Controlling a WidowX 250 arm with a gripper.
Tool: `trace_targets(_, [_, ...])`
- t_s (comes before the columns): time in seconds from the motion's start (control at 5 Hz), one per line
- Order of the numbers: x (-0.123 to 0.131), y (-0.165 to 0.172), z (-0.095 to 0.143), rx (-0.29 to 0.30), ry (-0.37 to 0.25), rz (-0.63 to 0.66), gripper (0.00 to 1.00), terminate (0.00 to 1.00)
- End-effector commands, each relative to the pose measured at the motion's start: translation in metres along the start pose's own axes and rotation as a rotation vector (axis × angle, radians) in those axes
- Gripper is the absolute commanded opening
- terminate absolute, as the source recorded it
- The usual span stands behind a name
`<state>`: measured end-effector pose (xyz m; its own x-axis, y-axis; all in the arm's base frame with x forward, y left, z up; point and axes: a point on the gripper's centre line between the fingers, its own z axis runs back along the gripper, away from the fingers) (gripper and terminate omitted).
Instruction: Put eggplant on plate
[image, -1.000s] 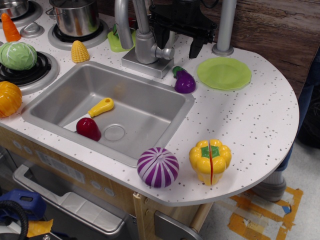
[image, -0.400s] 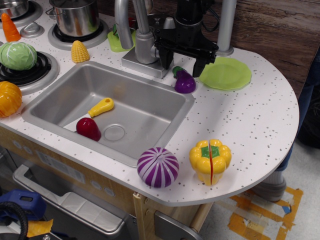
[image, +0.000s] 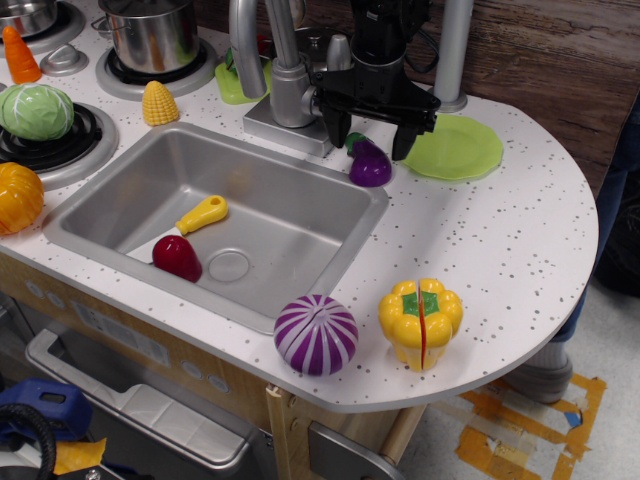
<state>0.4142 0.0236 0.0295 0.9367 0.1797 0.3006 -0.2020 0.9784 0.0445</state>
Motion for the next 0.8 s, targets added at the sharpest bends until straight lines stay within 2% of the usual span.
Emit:
trace_targets(0.0, [0.011, 0.01, 0.006, -0.048, -0.032, 0.023, 1.0, 0.0])
trace_targets(0.6, [0.01, 0.007, -0.009, -0.084, -0.035, 0.037, 1.0, 0.0])
